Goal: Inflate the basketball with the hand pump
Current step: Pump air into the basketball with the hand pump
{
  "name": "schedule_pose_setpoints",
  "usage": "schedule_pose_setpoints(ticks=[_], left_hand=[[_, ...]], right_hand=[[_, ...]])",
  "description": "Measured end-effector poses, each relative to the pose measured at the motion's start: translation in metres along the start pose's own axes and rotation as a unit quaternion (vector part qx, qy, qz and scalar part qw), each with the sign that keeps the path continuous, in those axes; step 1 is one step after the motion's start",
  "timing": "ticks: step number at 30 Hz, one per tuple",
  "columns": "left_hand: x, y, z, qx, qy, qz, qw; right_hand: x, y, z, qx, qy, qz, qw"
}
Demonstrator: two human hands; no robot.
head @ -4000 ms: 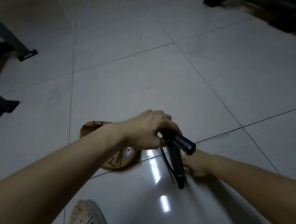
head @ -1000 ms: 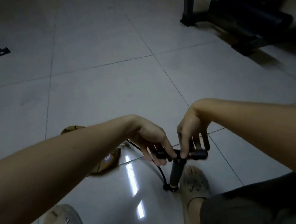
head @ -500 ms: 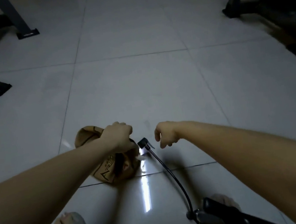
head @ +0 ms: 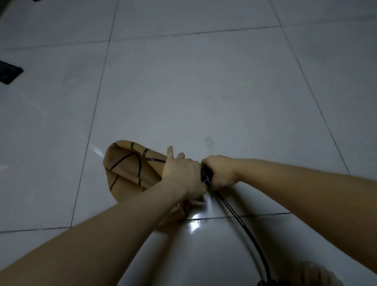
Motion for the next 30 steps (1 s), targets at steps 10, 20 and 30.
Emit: schedule_pose_setpoints(ticks=[10,20,30], left_hand=[[0.010,0.006,-0.003,0.075,-0.068,-0.147,0.984],[0.005,0.013,-0.004,0.058,-0.052,-0.149,0.986],[0.004,0.008,0.003,0.065,-0.035,-0.112,0.991]], right_hand=[[0.006,0.010,0.006,-0.020,0.068,-0.025,0.997],[0.000,0.010,0.022,-0.049,0.119,0.014,0.992],[-0.010,0.009,-0.008,-0.002,-0.128,-0.002,0.992]])
Point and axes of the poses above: each hand's wrist, its own y-axis away from the middle knuckle, its own x-axis out of the palm, z = x × y, the point moved 7 cm from there along -y, towards the middle knuckle, and after that the axes turned 5 degrees about y, right-handed, at the moved point
